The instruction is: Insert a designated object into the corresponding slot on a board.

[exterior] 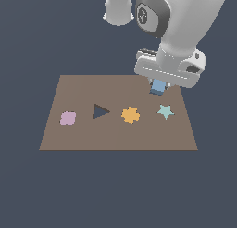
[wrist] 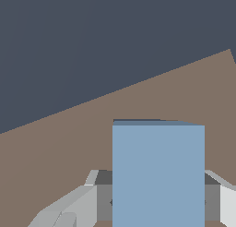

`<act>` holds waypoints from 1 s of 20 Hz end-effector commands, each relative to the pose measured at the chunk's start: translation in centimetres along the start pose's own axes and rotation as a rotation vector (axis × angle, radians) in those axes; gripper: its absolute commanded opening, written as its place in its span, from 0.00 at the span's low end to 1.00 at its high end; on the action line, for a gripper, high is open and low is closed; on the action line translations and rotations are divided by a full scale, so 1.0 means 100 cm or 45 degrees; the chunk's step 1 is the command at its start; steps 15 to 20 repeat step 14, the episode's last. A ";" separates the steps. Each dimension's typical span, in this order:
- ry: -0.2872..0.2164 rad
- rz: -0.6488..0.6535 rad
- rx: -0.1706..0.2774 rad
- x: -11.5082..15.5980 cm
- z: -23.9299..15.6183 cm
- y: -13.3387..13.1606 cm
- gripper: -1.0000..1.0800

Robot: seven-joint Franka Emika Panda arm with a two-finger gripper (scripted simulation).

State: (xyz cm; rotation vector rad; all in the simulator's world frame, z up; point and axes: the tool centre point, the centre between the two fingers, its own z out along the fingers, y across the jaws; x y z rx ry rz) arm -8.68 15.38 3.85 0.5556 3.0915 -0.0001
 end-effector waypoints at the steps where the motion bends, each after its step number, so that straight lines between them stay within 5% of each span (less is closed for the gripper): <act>1: 0.000 0.001 0.000 0.000 0.005 0.000 0.00; 4: 0.000 0.002 0.000 0.000 0.008 0.000 0.00; 5: 0.000 0.002 0.000 0.000 0.008 0.000 0.96; 20: 0.000 0.002 0.000 0.000 0.008 0.000 0.96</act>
